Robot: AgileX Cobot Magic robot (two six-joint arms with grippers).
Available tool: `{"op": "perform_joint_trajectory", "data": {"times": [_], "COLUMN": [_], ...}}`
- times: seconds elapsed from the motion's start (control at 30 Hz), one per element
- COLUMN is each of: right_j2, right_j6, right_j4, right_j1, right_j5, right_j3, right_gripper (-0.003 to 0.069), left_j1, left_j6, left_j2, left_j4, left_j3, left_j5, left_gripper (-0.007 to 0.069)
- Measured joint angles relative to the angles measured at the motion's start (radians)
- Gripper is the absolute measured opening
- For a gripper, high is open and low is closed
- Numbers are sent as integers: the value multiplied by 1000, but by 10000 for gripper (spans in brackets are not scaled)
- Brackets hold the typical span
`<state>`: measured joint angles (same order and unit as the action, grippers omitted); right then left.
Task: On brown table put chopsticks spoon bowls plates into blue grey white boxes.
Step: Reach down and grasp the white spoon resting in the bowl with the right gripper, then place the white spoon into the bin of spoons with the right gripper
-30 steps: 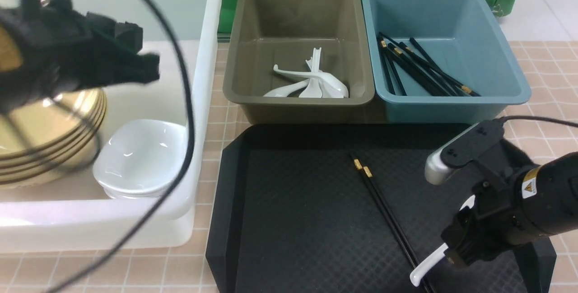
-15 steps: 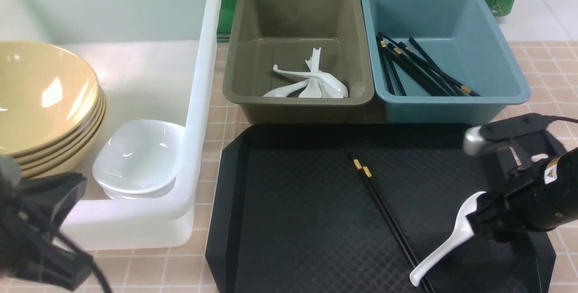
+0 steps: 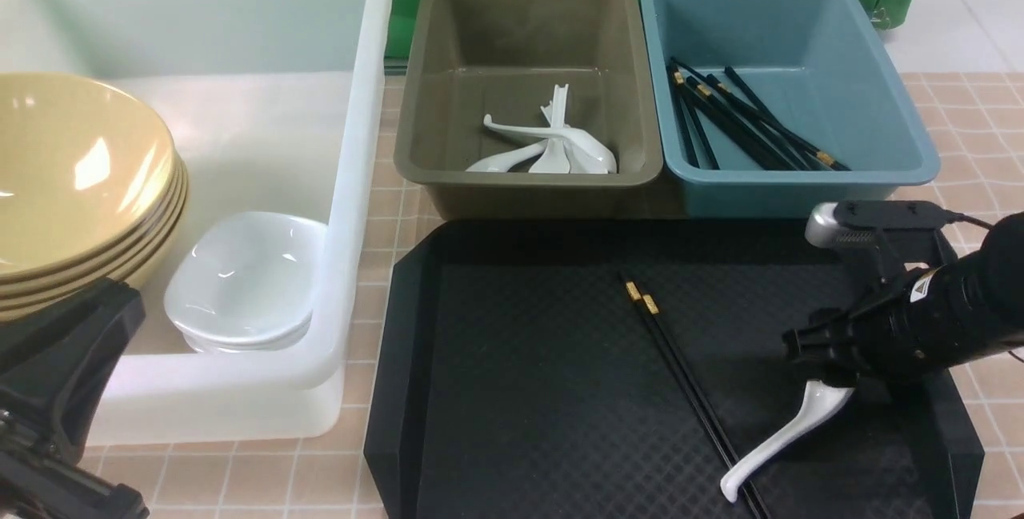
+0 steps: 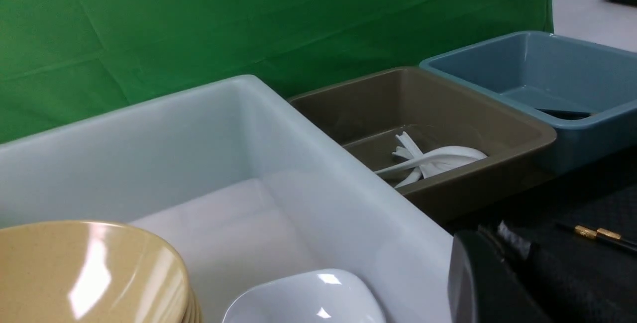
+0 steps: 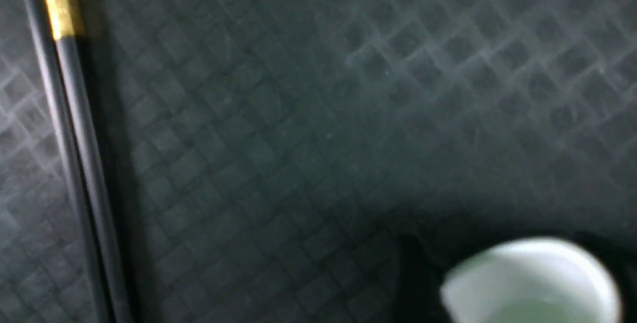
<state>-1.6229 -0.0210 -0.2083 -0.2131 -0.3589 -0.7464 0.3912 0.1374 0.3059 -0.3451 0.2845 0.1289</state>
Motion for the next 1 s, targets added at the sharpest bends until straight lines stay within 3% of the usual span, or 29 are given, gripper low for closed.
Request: {"op": "perform_joint_trajectory", "data": {"times": [0.07,0.13,0.37,0.57,0.7,0.83,1.0], "right_j2": [9,38,170,64,-139,-297,-444], "right_j6": [-47,-73,-118,-226,-250,-261,-382], "right_j4": [-8,-13,-68,-99,-104,-113,-114], "right_j1": [0,0,-55,-245,-280,-281,-281], "right_j5": [-42,-72,-45,523,860,891,790], "right_j3": [-11,-31,-198,-431,-546,-637,-668], "right_gripper": [231,192,193,193,193,193,199], "left_j1": [0,0,0,0,1,2,2], "left_j6": [0,0,0,0,0,0,0], "left_j2": [0,0,-1,-1,-1,-1,-1], "left_j4": [0,0,-2,-10,-19,-24,-25], "left_j3": [0,0,0,0,0,-1,-4], "left_j5": [0,0,-16,-28,-29,-29,-34], "left_gripper": [-7,-7,-7,-7,-7,-7,-7]}}
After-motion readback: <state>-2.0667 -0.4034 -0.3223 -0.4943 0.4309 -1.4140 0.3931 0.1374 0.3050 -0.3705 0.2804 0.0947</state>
